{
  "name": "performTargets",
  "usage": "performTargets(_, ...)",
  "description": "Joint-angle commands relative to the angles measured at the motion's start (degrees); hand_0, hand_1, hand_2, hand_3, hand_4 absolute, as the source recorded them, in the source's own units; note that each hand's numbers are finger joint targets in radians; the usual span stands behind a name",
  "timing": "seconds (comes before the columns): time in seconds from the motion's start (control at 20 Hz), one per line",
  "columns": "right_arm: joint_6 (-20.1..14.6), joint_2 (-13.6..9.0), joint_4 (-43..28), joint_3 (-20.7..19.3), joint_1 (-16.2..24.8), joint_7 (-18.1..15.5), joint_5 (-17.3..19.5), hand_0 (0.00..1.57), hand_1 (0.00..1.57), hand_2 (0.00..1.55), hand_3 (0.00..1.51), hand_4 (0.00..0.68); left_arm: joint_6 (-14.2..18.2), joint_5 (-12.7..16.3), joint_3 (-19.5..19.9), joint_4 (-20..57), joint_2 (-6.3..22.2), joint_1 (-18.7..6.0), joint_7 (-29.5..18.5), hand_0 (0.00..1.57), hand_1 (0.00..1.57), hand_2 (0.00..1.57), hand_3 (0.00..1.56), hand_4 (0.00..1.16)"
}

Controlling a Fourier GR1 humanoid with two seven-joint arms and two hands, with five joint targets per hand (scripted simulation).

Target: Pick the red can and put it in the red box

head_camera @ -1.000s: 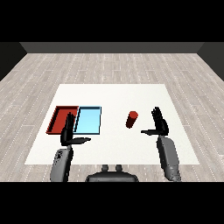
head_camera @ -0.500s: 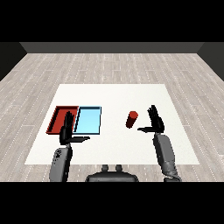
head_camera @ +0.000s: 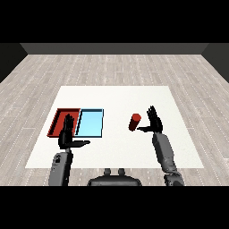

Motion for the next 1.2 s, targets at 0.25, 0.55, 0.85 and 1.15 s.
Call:
performTargets(0.25, 1.6, 2.4, 12.7, -0.1, -4.3, -8.2, -0.1, 0.0, 0.0, 0.0, 0.0, 0.0, 0.1, 1.3, 0.6, -5.1, 0.9, 0.8, 4.5, 0.0, 0.0, 0.0, 0.0, 0.0)
performTargets(0.55, 2.2, -0.2, 17.2, -1.4, -7.1, -8.1, -0.9, 0.0, 0.0, 0.0, 0.0, 0.0, 1.8, -1.7, -0.6, 2.2, -1.5, -1.4, -1.0, 0.0, 0.0, 0.0, 0.0, 0.0)
performTargets(0.85, -2.8, 4.2, 16.5, -0.3, -9.1, -6.5, -1.0, 0.0, 0.0, 0.0, 0.0, 0.0, -3.0, 2.0, 3.1, 6.8, 1.7, -2.2, -3.9, 0.0, 0.0, 0.0, 0.0, 0.0)
performTargets(1.15, 1.8, 2.1, 30.2, -1.8, -13.8, -14.2, -0.2, 0.0, 0.0, 0.0, 0.0, 0.0, -1.2, 1.5, 1.2, 0.5, 0.1, 0.8, -0.9, 0.0, 0.0, 0.0, 0.0, 0.0)
